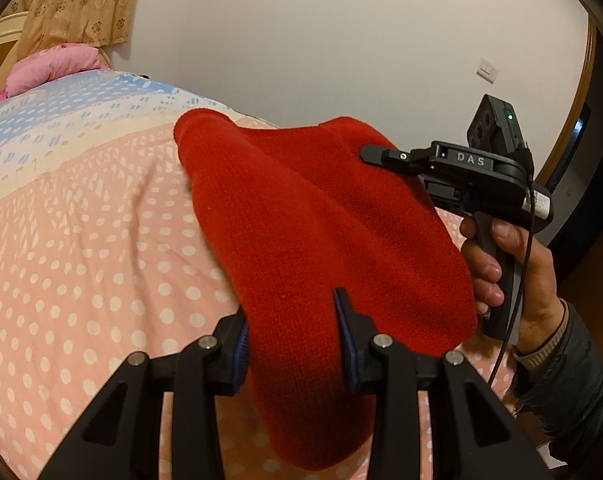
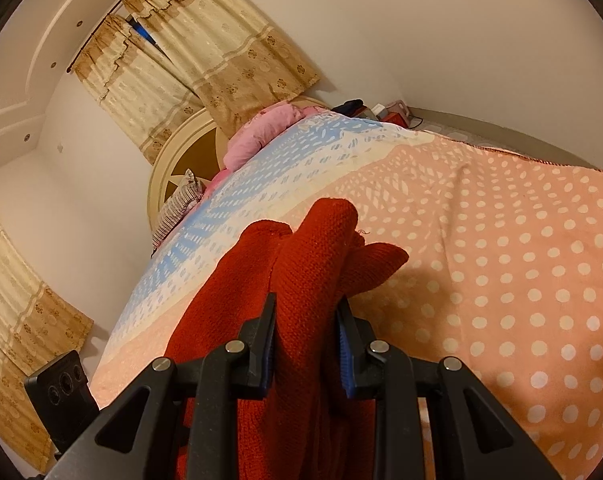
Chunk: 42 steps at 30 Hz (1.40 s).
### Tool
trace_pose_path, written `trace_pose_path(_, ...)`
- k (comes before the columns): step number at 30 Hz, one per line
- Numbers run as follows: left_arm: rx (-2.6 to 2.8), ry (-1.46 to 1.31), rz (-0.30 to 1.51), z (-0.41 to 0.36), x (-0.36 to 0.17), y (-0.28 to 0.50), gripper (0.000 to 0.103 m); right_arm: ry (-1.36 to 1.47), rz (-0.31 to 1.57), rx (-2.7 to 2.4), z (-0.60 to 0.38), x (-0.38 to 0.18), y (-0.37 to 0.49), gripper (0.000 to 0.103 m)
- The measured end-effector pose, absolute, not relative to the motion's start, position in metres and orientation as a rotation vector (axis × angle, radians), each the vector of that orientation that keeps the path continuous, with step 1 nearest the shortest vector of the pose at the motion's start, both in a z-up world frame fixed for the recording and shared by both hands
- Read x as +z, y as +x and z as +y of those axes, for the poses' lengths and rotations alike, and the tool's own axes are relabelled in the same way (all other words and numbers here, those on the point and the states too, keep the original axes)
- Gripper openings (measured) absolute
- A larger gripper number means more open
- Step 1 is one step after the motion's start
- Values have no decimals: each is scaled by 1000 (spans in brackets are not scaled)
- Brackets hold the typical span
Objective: Fold small clothes
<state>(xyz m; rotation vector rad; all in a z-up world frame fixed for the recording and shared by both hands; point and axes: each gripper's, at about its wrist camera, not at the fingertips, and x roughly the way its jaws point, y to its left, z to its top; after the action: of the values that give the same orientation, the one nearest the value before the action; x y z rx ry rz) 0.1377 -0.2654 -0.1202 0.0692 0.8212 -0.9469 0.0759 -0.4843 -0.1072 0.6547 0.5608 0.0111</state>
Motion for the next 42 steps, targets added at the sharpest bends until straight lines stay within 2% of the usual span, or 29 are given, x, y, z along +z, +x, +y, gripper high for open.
trace_pose_path(4, -948, 64, 826, -264, -122, 136, 42, 679, 573, -14, -487, -112, 76, 26)
trace_pose_path(10, -926, 65, 831, -263, -125, 138, 52, 718, 599, -54, -493, -128, 75, 26)
trace_pose_path(19, -924, 48, 815, -257, -131, 138, 57, 726, 666, -93, -493, -140, 77, 27)
trace_pose_path(22, -918, 41, 811, -256, -132, 139, 61, 719, 676, -103, -492, -141, 78, 27)
trace_pose_path(24, -906, 40, 811, -255, -133, 140, 69, 715, 686, -112, -491, -142, 79, 27)
trace_pose_path(31, -894, 10, 823, -251, -138, 144, 73, 682, 731, -140, -488, -148, 85, 28)
trace_pose_path(33, -887, 17, 817, -249, -133, 142, 75, 685, 720, -142, -489, -147, 82, 30)
trace_pose_path(36, -853, 37, 766, -244, -119, 138, 78, 672, 673, -185, -488, -138, 71, 43)
trace_pose_path(37, -847, 34, 746, -242, -115, 138, 79, 655, 658, -211, -488, -134, 67, 44)
trace_pose_path(39, -832, 5, 700, -237, -105, 140, 90, 573, 613, -284, -482, -116, 57, 44)
trace_pose_path(41, -817, -3, 689, -237, -101, 146, 93, 530, 571, -284, -471, -101, 51, 45)
trace_pose_path(42, -814, 8, 693, -240, -103, 149, 93, 516, 548, -256, -463, -93, 48, 49)
